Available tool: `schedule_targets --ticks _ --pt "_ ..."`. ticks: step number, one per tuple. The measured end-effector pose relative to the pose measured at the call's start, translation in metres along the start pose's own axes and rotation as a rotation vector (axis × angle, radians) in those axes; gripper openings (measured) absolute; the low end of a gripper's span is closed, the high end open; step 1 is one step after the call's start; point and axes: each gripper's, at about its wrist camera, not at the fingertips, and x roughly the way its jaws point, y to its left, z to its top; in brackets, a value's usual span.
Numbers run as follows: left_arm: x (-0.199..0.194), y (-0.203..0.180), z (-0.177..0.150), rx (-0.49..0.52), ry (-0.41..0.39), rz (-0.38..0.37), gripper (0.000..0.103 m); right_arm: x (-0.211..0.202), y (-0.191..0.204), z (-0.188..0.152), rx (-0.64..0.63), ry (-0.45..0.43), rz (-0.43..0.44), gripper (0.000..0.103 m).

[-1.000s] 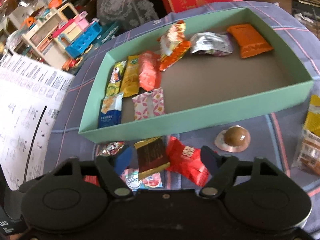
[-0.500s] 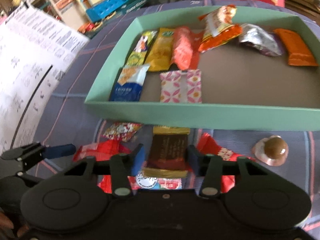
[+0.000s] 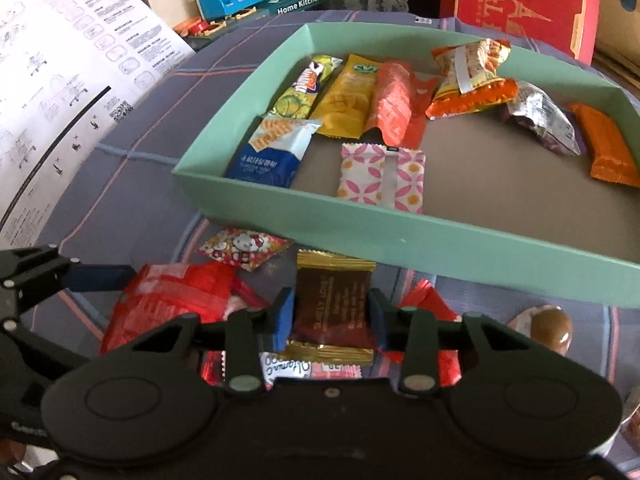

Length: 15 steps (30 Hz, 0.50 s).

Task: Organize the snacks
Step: 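Grasp the brown chocolate bar with the right tool while the left tool grasps a red wrapper, then lift both held snacks from the heap toward the green box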

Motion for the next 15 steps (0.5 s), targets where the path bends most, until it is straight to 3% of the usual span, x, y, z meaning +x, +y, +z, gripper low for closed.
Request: schedule_targets --ticks 5,11,15 --pt "-0.007 -0.004 0.001 0.036 -0.024 0.025 0.064 -0.007 -0.017 -0.005 0.089 0.006 0.054 0.037" --pt "-0.019 -0.004 0.004 0.004 -0.054 0.059 0.043 -0.021 -0.033 -0.017 0.157 0.003 0.099 0.036" --pt "-0.023 -0.007 0.0 0.017 -0.037 0.048 0.046 -0.031 -0.04 -0.026 0.17 -0.01 0.097 0.036"
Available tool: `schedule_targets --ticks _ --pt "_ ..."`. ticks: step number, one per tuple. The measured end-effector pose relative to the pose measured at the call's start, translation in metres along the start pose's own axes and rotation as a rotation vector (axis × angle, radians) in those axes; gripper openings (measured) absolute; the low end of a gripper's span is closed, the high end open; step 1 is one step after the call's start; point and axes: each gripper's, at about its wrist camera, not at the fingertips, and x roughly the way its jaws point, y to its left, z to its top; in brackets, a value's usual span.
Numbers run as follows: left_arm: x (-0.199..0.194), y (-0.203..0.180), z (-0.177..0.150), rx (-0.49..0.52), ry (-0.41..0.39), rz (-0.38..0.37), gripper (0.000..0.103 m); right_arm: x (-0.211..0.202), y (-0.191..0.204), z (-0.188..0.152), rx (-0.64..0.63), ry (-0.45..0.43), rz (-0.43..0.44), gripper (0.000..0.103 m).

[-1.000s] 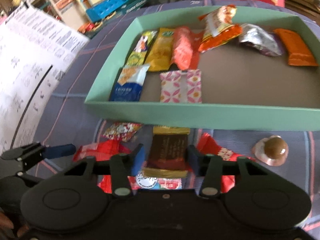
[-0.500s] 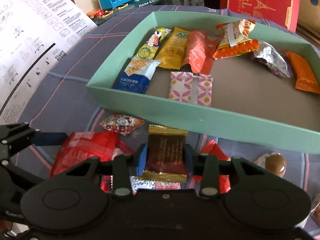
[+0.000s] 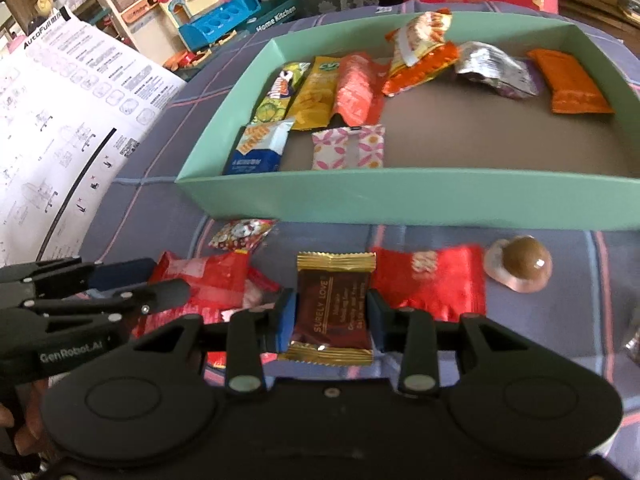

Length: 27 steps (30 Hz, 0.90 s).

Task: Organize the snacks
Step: 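Lift both held snacks from the heap toward the green box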

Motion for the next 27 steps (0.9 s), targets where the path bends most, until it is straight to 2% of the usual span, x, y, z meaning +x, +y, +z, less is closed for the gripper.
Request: schedule_targets --ticks 1,4,8,12,14,15,17,20,24,27 --pt "-0.001 -0.001 -0.002 0.002 0.0 0.002 0.047 -0.002 -0.003 -0.002 0.008 -0.001 0.001 0.036" --pt "0.0 -0.005 -0.007 0.027 0.019 -0.011 0.064 -0.01 -0.011 -0.007 0.033 -0.009 0.009 0.037" --pt "-0.001 -0.023 -0.016 0.153 0.019 -0.005 0.085 -0.019 -0.019 -0.015 0.05 -0.02 0.01 0.037" --pt "0.006 -0.035 -0.017 0.22 0.022 0.039 0.087 -0.023 -0.027 -0.023 0.076 -0.02 0.012 0.037" --pt "0.01 -0.037 -0.015 0.22 0.014 0.051 0.083 -0.024 -0.029 -0.026 0.09 -0.02 0.014 0.037" --pt "0.011 -0.038 -0.015 0.228 0.002 0.06 0.072 -0.025 -0.03 -0.027 0.094 -0.019 0.014 0.037" --pt "0.008 -0.041 -0.013 0.247 -0.024 0.073 0.058 -0.026 -0.03 -0.028 0.098 -0.02 0.011 0.036" --pt "0.001 -0.039 -0.006 0.223 -0.035 0.054 0.041 -0.028 -0.031 -0.029 0.105 -0.024 0.011 0.036" --pt "-0.002 -0.036 -0.007 0.196 -0.025 0.04 0.04 -0.03 -0.03 -0.029 0.104 -0.031 0.019 0.036" --pt "-0.005 -0.035 -0.013 0.19 0.008 -0.049 0.043 -0.031 -0.03 -0.03 0.102 -0.031 0.021 0.036"
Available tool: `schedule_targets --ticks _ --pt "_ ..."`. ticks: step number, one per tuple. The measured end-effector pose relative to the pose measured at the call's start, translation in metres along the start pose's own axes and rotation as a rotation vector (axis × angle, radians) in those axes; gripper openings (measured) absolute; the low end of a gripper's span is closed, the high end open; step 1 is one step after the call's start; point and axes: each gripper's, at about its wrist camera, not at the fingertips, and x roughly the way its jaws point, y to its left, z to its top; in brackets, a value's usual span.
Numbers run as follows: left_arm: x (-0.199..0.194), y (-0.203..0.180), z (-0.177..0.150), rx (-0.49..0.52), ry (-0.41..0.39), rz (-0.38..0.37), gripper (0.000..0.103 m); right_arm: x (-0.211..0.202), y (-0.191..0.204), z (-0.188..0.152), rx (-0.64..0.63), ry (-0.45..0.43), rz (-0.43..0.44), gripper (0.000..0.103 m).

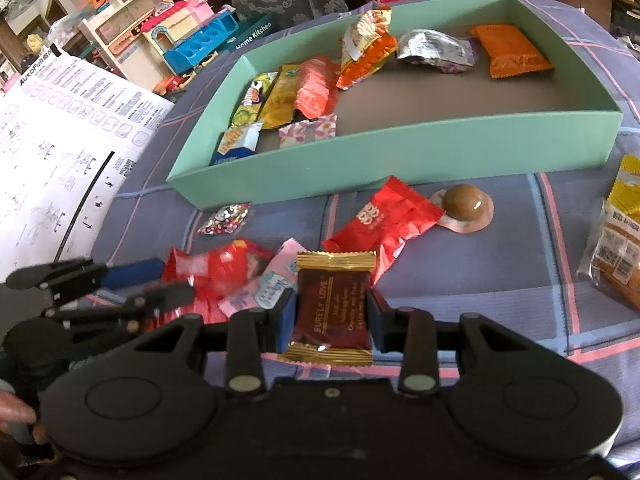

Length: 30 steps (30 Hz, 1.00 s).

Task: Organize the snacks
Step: 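Lift both held snacks from the heap toward the green box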

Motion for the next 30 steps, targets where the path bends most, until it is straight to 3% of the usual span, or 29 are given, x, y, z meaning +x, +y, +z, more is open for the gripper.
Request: schedule_targets --ticks 1,6,9,14,18,20,24,30 --pt "0.0 -0.003 -0.002 0.012 0.009 -0.014 0.044 0.0 0.0 0.0 0.002 0.001 -0.002 0.037" --pt "0.001 -0.018 -0.009 0.118 0.018 0.023 0.073 -0.002 -0.002 -0.001 0.01 -0.006 -0.008 0.037" --pt "-0.003 -0.014 -0.008 0.1 0.032 0.008 0.087 -0.005 -0.005 -0.002 0.019 -0.011 -0.011 0.037" --pt "-0.005 -0.021 -0.009 0.125 0.03 0.006 0.093 -0.004 -0.008 -0.004 0.042 -0.006 -0.005 0.037" --pt "-0.003 -0.038 -0.015 0.316 0.008 0.097 0.097 -0.007 -0.007 -0.005 0.037 -0.012 0.003 0.037" --pt "-0.004 -0.035 -0.015 0.371 0.004 0.108 0.097 -0.011 -0.01 -0.006 0.041 -0.02 0.004 0.037" --pt "-0.007 -0.031 -0.01 0.472 -0.013 0.084 0.097 -0.015 -0.019 -0.008 0.075 -0.027 0.009 0.037" --pt "0.006 -0.051 -0.013 0.707 0.009 0.006 0.095 -0.018 -0.021 -0.011 0.094 -0.033 0.001 0.037"
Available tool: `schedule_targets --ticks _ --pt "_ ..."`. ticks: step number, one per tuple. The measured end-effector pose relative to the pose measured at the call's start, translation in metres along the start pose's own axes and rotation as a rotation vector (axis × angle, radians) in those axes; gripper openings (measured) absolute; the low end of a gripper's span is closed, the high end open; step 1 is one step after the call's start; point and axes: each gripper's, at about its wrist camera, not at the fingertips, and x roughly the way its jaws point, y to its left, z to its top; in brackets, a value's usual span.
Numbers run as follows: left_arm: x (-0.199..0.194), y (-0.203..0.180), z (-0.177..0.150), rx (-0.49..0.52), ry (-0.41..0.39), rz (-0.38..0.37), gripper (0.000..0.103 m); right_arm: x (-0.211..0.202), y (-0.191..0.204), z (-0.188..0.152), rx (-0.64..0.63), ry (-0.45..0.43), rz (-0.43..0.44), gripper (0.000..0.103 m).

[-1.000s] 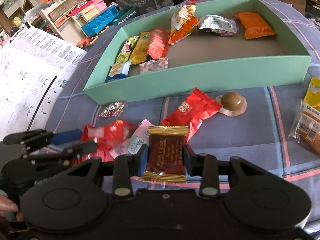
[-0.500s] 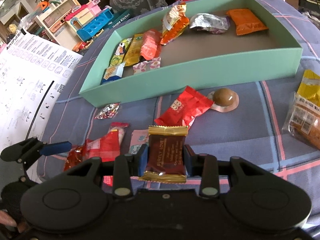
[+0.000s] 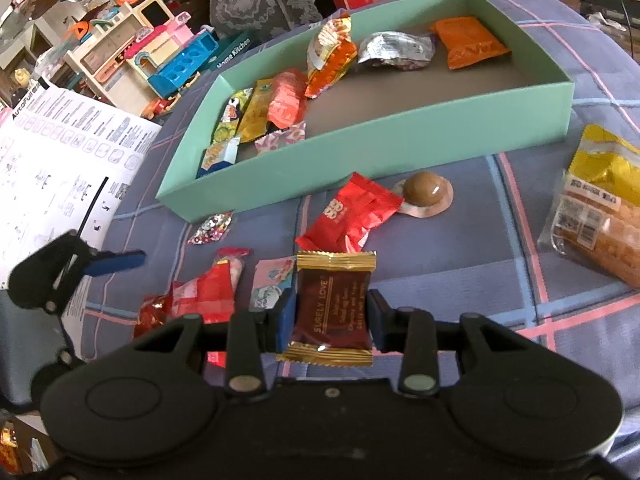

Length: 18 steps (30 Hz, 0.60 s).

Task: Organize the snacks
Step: 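Lift both held snacks from the heap toward the green box, then lower both snacks into the green box and open both tools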

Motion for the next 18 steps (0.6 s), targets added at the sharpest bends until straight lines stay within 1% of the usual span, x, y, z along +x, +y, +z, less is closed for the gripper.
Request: schedule_targets --ticks 1,2,3,4,5,6,9,14,18 --pt "0.004 -0.004 0.0 0.022 0.008 -0.007 0.092 -0.001 0.0 0.0 0.002 -0.003 -0.002 0.037" --pt "0.008 -0.007 0.001 0.036 0.02 -0.012 0.081 -0.002 -0.001 0.0 0.005 -0.006 -0.004 0.037" --pt "0.009 -0.008 0.0 0.025 0.015 -0.022 0.073 -0.003 -0.001 0.0 0.007 -0.007 -0.007 0.037" --pt "0.008 -0.007 0.0 -0.009 0.0 -0.036 0.067 -0.002 -0.002 0.0 0.008 -0.008 -0.009 0.037" --pt "0.009 -0.005 0.0 -0.044 0.001 -0.047 0.059 -0.002 -0.002 0.0 0.01 -0.009 -0.011 0.037" --pt "0.009 -0.002 -0.001 -0.084 0.0 -0.045 0.056 -0.001 -0.002 0.0 0.01 -0.008 -0.013 0.037" --pt "0.008 0.002 -0.003 -0.217 -0.002 -0.034 0.049 0.001 -0.001 0.0 0.005 -0.005 -0.018 0.037" --pt "-0.005 0.01 -0.004 -0.373 -0.019 -0.058 0.048 -0.001 0.003 0.002 -0.017 -0.01 -0.009 0.037" --pt "-0.02 0.026 -0.001 -0.5 -0.029 -0.067 0.048 -0.007 0.006 0.007 -0.024 -0.023 0.009 0.037"
